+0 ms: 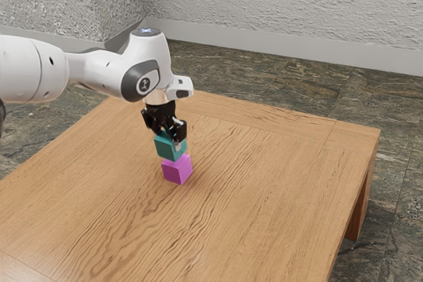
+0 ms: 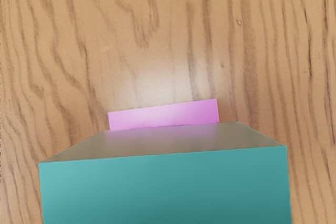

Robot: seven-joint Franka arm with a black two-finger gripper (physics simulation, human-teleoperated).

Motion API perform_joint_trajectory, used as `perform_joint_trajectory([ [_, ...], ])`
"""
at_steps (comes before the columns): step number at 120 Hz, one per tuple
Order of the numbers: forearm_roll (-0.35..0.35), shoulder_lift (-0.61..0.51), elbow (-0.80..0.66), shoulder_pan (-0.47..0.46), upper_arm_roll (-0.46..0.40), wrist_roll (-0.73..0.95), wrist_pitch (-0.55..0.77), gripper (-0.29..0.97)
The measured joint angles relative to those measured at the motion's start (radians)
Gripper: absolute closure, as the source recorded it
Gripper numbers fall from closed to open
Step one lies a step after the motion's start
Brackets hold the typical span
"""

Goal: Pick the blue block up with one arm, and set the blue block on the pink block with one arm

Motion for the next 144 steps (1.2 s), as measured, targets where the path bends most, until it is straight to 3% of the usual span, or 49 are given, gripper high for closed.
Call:
perform_joint_trajectory([
  [52, 0.0, 0.044, 0.033, 0.0, 0.002, 0.007, -0.014, 0.33],
  [87, -0.009, 0.043, 0.042, 0.0, 0.002, 0.017, -0.022, 0.09],
  [110, -0.01, -0.033, 0.076, 0.0, 0.002, 0.022, -0.075, 0.04],
  [144, -0.01, -0.046, 0.091, 0.0, -0.001, 0.031, -0.114, 0.01],
])
